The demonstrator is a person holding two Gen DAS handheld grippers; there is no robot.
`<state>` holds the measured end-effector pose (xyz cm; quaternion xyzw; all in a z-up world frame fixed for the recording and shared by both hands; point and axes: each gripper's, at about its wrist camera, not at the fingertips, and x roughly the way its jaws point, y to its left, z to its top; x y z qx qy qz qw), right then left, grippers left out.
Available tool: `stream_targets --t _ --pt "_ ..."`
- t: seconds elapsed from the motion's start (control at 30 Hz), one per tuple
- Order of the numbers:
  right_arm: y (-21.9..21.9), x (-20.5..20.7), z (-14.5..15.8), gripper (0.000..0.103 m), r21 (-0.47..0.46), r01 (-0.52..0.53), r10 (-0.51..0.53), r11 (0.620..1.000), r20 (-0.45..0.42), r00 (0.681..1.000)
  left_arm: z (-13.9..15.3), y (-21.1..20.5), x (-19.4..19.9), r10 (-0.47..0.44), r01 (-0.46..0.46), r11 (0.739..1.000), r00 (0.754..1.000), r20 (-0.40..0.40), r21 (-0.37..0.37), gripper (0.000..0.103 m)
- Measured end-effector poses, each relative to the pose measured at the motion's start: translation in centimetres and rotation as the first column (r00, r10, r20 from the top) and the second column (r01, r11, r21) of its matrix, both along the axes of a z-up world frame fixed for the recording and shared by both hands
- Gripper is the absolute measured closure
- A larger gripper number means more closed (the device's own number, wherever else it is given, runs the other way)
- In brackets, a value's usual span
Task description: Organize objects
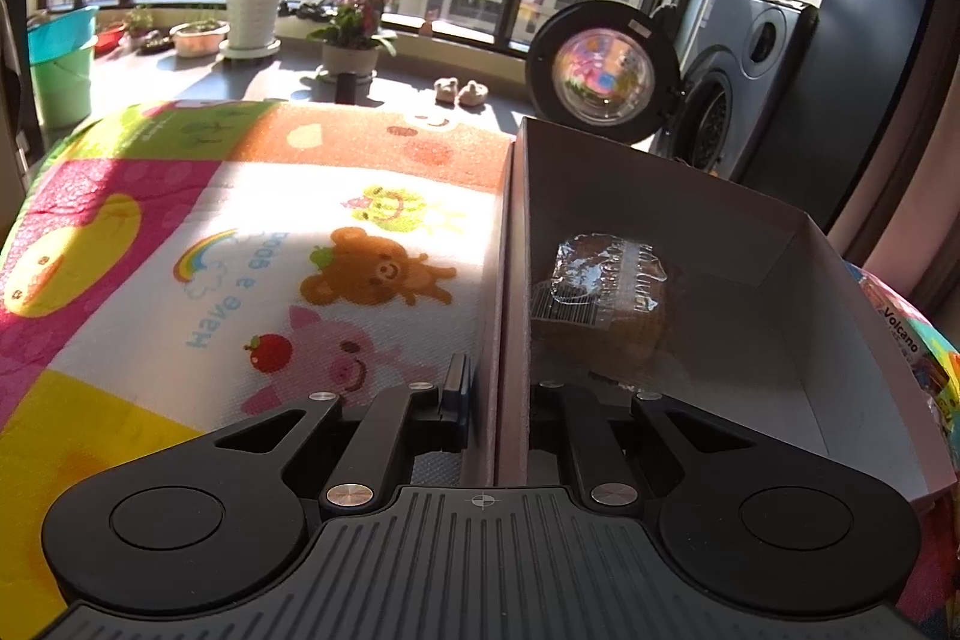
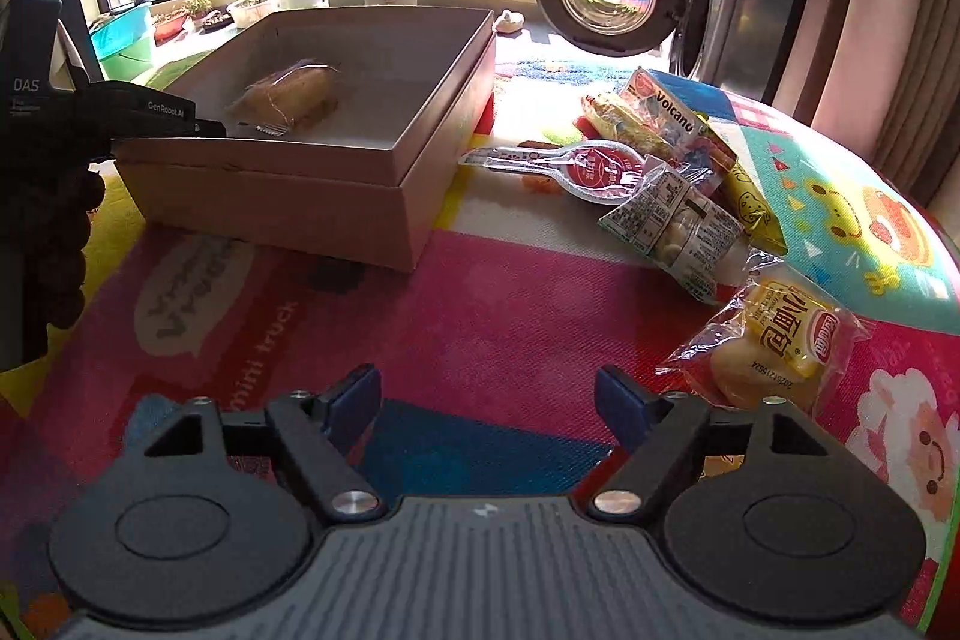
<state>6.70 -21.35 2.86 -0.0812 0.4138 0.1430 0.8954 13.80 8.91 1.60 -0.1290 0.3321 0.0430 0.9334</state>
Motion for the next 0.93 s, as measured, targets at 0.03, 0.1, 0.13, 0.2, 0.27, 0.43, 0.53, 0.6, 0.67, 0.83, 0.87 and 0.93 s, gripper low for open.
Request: stream_targets --t 0.03,0.1,0.13,0.2,0.27,0.43,0.53,0.6,0.67,0.83,0.87,0.93 --pt "0.2 -0.4 0.1 0.024 -0.021 -0.004 0.004 1.0 0.018 1.0 0.0 0.0 0.0 0.0 0.0 1.0 1.0 0.0 0.0 0.09" --pt "0.3 -1.0 0.5 0.024 -0.075 0.009 -0.004 0.997 0.071 0.997 0.0 0.0 0.0 0.0 0.0 1.0 1.0 0.001 0.0 0.09" --pt "0.1 -1.2 0.7 0.024 -0.113 0.028 -0.016 0.993 0.103 0.995 0.0 0.0 0.0 0.0 0.0 1.0 1.0 0.0 0.0 0.09" --pt "-0.6 -1.3 0.9 0.021 -0.188 0.079 -0.049 0.979 0.159 0.986 0.0 0.0 0.0 -0.001 0.001 1.0 1.0 0.0 0.0 0.09" --pt "-2.2 -0.9 0.9 0.018 -0.196 0.127 -0.095 0.972 0.163 0.982 0.0 0.0 0.0 -0.001 0.001 1.0 1.0 0.001 -0.003 0.09" --pt "-5.0 -0.1 -0.1 0.016 -0.025 0.196 -0.195 0.98 0.022 0.981 0.0 0.0 0.0 -0.004 0.004 1.0 1.0 0.002 -0.009 0.09" --pt "-3.8 -1.1 -0.4 0.016 0.031 0.124 -0.124 0.992 0.002 0.992 0.1 0.0 0.0 -0.004 0.004 1.0 1.0 0.003 -0.009 0.09" --pt "-2.5 -1.8 -0.4 0.016 0.038 0.056 -0.056 0.998 -0.006 0.998 0.1 0.0 0.0 -0.004 0.004 1.0 1.0 0.003 -0.009 0.09" --pt "-1.3 -2.5 -0.2 0.016 0.0 0.008 -0.008 1.0 0.02 1.0 0.1 0.0 0.0 -0.005 0.005 1.0 1.0 0.003 -0.009 0.09" --pt "-1.0 -2.6 -0.1 0.016 -0.073 -0.027 0.029 0.997 0.028 0.999 0.0 0.0 0.1 -0.01 0.01 1.0 1.0 0.005 -0.004 0.09" --pt "-1.4 -2.8 0.0 0.016 -0.086 -0.036 0.038 0.996 0.022 0.999 0.0 0.0 0.1 -0.013 0.013 1.0 1.0 0.005 -0.003 0.09" --pt "-2.2 -3.4 0.3 0.016 -0.1 -0.053 0.055 0.994 0.013 0.998 0.0 0.2 0.1 -0.022 0.022 1.0 1.0 0.005 -0.007 0.09"
